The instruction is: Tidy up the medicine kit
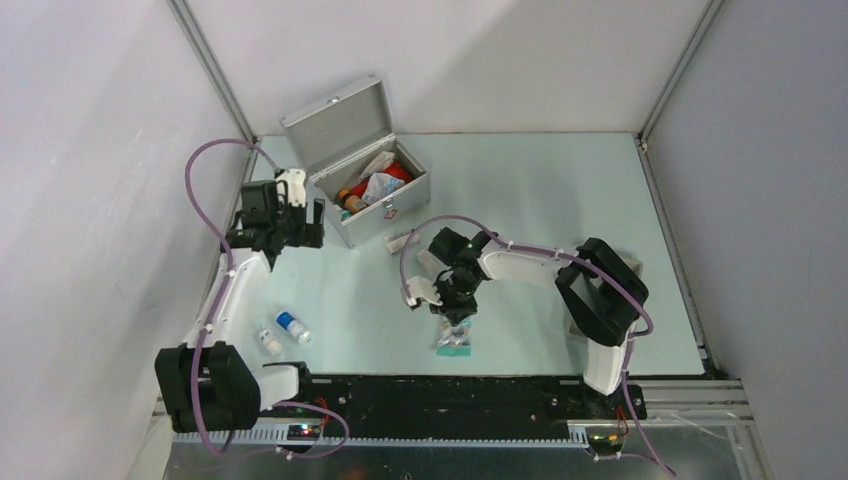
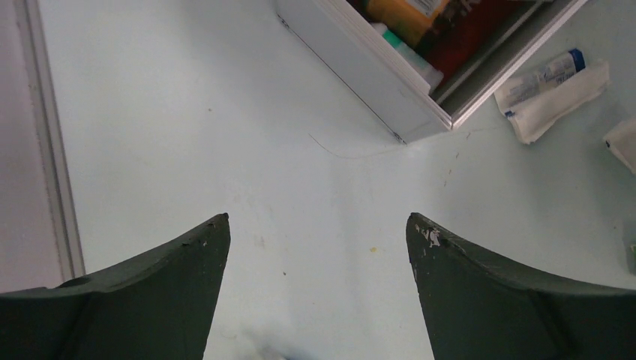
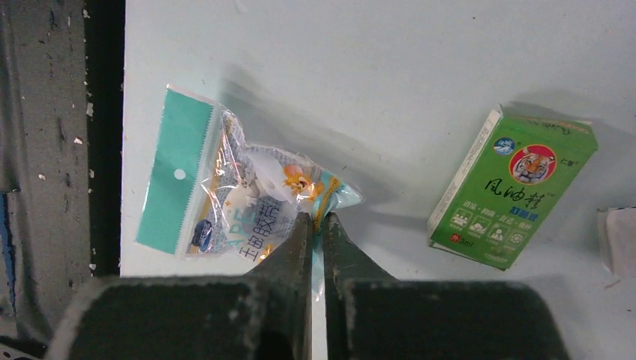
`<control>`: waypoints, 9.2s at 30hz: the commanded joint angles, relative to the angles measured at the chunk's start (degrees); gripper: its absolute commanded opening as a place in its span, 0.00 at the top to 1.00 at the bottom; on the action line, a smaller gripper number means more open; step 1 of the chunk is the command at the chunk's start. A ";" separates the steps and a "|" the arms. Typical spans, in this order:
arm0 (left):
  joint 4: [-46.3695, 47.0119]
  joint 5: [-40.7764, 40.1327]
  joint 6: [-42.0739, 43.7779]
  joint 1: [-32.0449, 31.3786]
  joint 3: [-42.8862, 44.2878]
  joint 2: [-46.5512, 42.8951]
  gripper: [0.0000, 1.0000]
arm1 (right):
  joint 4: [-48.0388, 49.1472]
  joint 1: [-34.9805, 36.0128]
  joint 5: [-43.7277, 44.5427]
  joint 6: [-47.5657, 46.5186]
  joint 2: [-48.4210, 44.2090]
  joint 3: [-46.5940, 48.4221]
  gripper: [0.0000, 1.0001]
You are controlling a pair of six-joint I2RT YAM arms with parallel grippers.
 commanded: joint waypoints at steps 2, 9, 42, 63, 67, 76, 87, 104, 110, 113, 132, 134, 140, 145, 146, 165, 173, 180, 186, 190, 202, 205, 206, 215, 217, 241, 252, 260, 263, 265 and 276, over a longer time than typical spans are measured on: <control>2.55 2.02 1.49 1.23 3.81 0.65 0.09 | -2.90 -2.21 5.13 -0.37 1.97 3.81 1.00; 2.79 2.98 0.63 1.23 7.87 2.87 0.09 | -14.37 -9.31 1.58 1.36 -0.49 16.07 1.00; 0.59 -1.80 -6.20 1.28 13.95 8.77 0.02 | 56.50 -18.66 -4.46 54.45 17.37 41.29 0.42; -35.86 -21.91 4.60 8.34 5.05 8.13 0.05 | 45.05 -25.29 -11.03 53.76 4.56 28.25 0.32; -35.23 -22.14 6.12 8.72 1.88 8.51 0.03 | 43.12 -25.56 -12.08 53.13 4.03 27.38 0.31; -32.55 -22.14 4.80 11.93 -3.59 16.02 0.06 | 39.88 -24.51 -12.51 51.28 3.89 26.72 0.30; -27.37 -18.78 7.28 12.04 -4.96 23.09 0.34 | 39.14 -24.64 -11.60 49.64 3.20 24.62 0.29; -27.36 8.86 11.26 2.09 5.50 26.93 0.49 | 37.26 -26.83 -7.51 42.61 -0.95 18.33 0.28; -28.40 8.00 11.54 -0.60 6.64 23.46 0.37 | 36.23 -28.50 -6.79 40.52 -3.81 14.58 0.27; -30.37 8.03 14.22 -0.67 8.24 18.98 0.27 | 34.80 -29.69 -6.63 39.51 -4.97 13.76 0.26; -24.06 9.56 14.44 -13.62 43.63 19.55 0.09 | 11.84 -44.74 32.94 47.39 -24.30 -6.39 0.36; -21.01 4.34 13.30 -16.40 44.53 19.50 0.07 | 9.52 -47.56 35.39 48.08 -25.74 -8.85 0.39; -20.16 4.00 -5.16 -17.93 52.89 25.71 0.00 | 7.65 -54.59 39.47 46.08 -26.90 -13.61 0.50; -20.21 10.53 -11.59 -18.88 53.02 27.40 0.00 | 6.40 -57.17 39.51 45.09 -26.07 -16.65 0.54; -20.22 10.57 -11.45 -19.07 53.07 27.48 0.01 | 6.37 -57.36 39.14 45.02 -25.90 -17.46 0.54; -20.14 7.36 -9.72 -19.31 51.98 27.76 0.06 | 19.53 -39.43 26.38 37.15 -18.03 -12.15 1.00; -20.10 14.60 4.26 -19.06 50.62 26.75 0.08 | 19.25 -24.78 7.78 10.37 -5.14 -1.81 1.00; -20.15 23.90 22.69 -19.67 46.98 25.61 0.09 | 16.13 -24.29 10.43 -7.47 1.88 4.96 0.67; -20.16 32.67 33.81 -21.61 48.13 30.16 0.11 | 5.72 -30.46 2.84 -1.18 -9.42 10.32 0.42; -20.11 36.84 38.81 -24.90 52.06 35.89 0.15 | -5.58 -38.20 -2.98 3.41 -20.13 10.06 0.38; -17.43 34.01 57.52 -38.28 47.54 47.64 0.31 | -3.27 -56.38 -6.92 31.09 -28.37 6.04 0.40; -17.43 32.87 55.60 -40.18 50.74 51.44 0.36 | -2.64 -56.48 -8.00 33.45 -29.64 5.98 0.40; -17.47 32.28 55.28 -40.47 52.21 53.14 0.36 | -2.65 -56.49 -8.88 33.96 -29.75 5.98 0.40; -17.49 19.53 51.43 -45.18 63.14 62.94 0.46 | -0.69 -57.15 -11.32 35.52 -31.43 4.59 0.43; -17.45 17.18 52.13 -45.68 63.99 64.11 0.47 | -0.62 -57.46 -12.28 35.76 -31.41 4.57 0.43; -25.24 13.81 65.42 -47.70 62.33 64.76 0.95 | -1.51 -61.61 -12.89 33.76 -28.45 4.57 0.46; -25.14 27.24 47.18 -41.29 80.72 60.71 1.00 | 0.04 -62.91 -10.74 35.38 -25.39 7.09 0.46; -25.54 9.69 35.65 -32.07 83.90 51.88 1.00 | 2.44 -62.87 -11.23 41.16 -19.24 13.91 0.46; -28.68 1.56 36.14 -28.59 78.68 47.65 1.00 | 2.31 -62.38 -12.36 43.46 -17.00 15.50 0.47; -31.64 -2.53 33.71 -26.12 78.38 47.31 1.00 | 2.56 -61.63 -12.37 43.61 -16.48 15.88 0.47; -34.54 -1.11 24.28 -18.08 72.62 47.95 1.00 | 1.27 -54.73 -8.87 40.49 -14.64 14.76 0.47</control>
